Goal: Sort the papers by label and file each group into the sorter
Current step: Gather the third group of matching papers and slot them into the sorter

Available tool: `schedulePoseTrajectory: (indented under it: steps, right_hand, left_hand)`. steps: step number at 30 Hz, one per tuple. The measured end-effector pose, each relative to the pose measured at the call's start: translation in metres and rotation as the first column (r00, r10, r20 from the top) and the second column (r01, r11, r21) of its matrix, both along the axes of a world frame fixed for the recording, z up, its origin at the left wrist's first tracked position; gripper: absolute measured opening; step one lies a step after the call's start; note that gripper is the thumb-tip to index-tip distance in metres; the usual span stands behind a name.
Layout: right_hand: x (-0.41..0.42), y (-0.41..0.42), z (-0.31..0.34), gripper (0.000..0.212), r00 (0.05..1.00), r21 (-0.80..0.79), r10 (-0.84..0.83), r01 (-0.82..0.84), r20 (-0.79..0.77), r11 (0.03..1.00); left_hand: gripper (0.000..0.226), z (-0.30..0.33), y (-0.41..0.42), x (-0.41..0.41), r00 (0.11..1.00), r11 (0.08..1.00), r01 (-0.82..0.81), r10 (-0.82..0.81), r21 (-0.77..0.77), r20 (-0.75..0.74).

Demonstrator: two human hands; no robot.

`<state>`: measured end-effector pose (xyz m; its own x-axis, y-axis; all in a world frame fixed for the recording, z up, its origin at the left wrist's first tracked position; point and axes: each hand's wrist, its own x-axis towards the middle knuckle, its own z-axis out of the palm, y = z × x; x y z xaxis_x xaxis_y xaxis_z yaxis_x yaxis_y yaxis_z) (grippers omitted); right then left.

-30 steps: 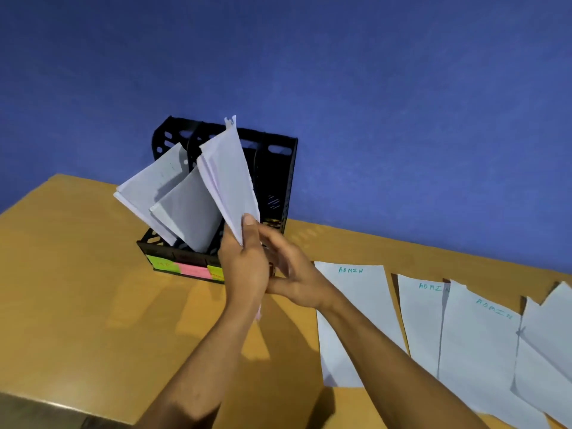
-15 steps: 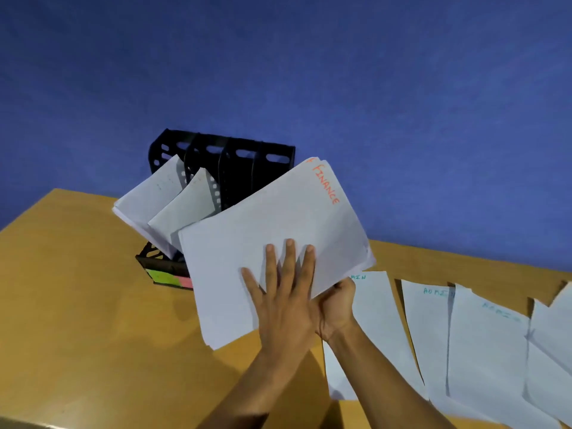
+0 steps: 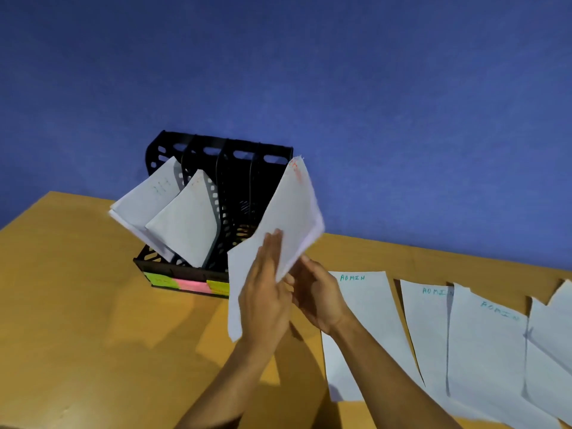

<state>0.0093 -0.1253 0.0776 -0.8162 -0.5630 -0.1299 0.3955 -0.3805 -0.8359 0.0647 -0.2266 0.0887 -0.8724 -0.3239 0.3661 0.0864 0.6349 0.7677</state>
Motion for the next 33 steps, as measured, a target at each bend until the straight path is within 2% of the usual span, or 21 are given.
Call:
schedulePoseTrajectory:
  steps: [2,4,6,8,11,14,16,19,22,24,27,33]
  right_hand:
    - [-0.005,-0.006,-0.006,0.044,0.987,0.241,0.064,-0.027,-0.149,0.970]
    - [-0.008,-0.010,-0.019,0.042,0.953,0.453,0.117,0.024,-0.281,0.891]
    - [-0.010,-0.013,-0.033,0.043,0.917,0.622,0.188,0.080,-0.353,0.779]
    - [-0.012,-0.017,-0.047,0.052,0.857,0.768,0.329,0.115,-0.398,0.630]
    - [-0.014,-0.027,-0.061,0.062,0.742,0.897,0.542,0.186,-0.395,0.401]
    - [-0.014,-0.035,-0.069,0.068,0.684,0.931,0.631,0.260,-0.366,0.258]
    - [-0.012,-0.037,-0.071,0.071,0.640,0.917,0.661,0.328,-0.392,0.226]
    - [-0.009,-0.034,-0.073,0.075,0.574,0.887,0.692,0.401,-0.439,0.230]
    - [-0.010,-0.032,-0.074,0.079,0.556,0.886,0.711,0.409,-0.431,0.218]
    - [-0.010,-0.033,-0.073,0.080,0.563,0.891,0.709,0.399,-0.425,0.217]
    - [-0.009,-0.033,-0.074,0.079,0.565,0.889,0.703,0.398,-0.432,0.226]
    - [-0.008,-0.035,-0.076,0.076,0.563,0.886,0.705,0.414,-0.431,0.211]
  left_hand:
    - [0.074,0.003,-0.016,-0.007,1.000,0.991,-0.010,0.012,0.135,-0.013]
    - [0.047,0.007,-0.031,-0.014,0.995,0.979,-0.061,0.074,0.195,-0.061]
    - [0.040,0.014,-0.044,-0.015,0.982,0.957,-0.115,0.150,0.265,-0.115]
    - [0.029,0.021,-0.057,-0.014,0.966,0.936,-0.141,0.201,0.324,-0.161]
    - [0.038,0.027,-0.075,-0.018,0.952,0.897,-0.153,0.246,0.416,-0.181]
    - [0.043,0.029,-0.088,-0.030,0.961,0.838,-0.153,0.249,0.524,-0.118]
    - [0.038,0.029,-0.095,-0.042,0.966,0.807,-0.143,0.239,0.574,-0.095]
    - [0.029,0.022,-0.102,-0.063,0.967,0.751,-0.149,0.245,0.643,-0.062]
    - [0.037,0.013,-0.106,-0.085,0.957,0.712,-0.191,0.287,0.676,-0.032]
    - [0.040,0.007,-0.109,-0.099,0.958,0.722,-0.191,0.286,0.665,-0.037]
    - [0.029,-0.003,-0.108,-0.115,0.965,0.745,-0.174,0.259,0.644,-0.040]
    - [0.052,-0.034,-0.105,-0.119,0.982,0.853,-0.180,0.187,0.490,0.035]
